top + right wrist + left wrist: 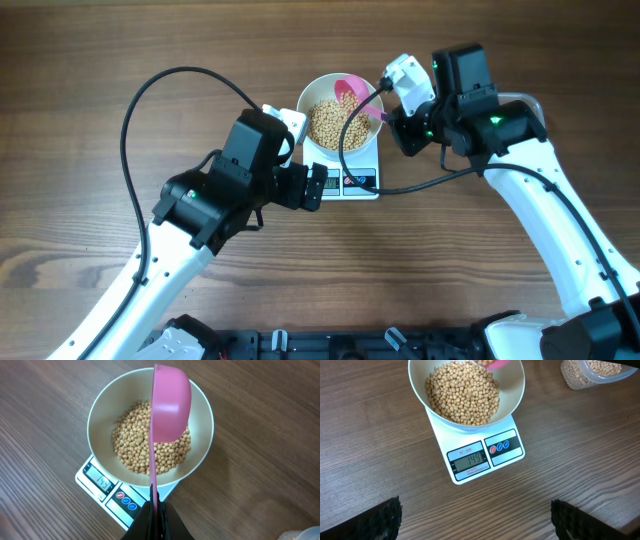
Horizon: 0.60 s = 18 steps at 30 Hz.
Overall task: Scoop item into bowl and weigh 150g on scale
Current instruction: 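Tip the pink scoop to pour soybeans into the white bowl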
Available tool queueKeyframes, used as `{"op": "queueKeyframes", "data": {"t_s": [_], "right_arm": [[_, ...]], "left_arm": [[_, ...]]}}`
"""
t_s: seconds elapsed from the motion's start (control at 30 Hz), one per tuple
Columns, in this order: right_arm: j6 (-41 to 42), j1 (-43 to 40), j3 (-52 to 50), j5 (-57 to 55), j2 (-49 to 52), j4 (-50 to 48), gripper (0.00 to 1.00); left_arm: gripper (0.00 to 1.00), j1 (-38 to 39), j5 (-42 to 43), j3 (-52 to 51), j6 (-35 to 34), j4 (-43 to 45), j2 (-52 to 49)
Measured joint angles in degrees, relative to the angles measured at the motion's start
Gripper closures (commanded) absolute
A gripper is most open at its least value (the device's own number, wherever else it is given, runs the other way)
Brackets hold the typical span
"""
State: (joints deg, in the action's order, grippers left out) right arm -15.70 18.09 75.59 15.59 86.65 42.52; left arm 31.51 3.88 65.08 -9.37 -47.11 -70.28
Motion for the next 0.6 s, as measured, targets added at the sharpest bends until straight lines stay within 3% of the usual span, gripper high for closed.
{"op": "queueKeyframes", "data": {"t_s": [0.6], "right_arm": [[12.09, 0.0, 0.0, 1.14, 0.02, -2.54, 0.96]], "left_arm": [[0.0, 0.0, 0.0, 0.0, 0.02, 0.0, 0.0]]}}
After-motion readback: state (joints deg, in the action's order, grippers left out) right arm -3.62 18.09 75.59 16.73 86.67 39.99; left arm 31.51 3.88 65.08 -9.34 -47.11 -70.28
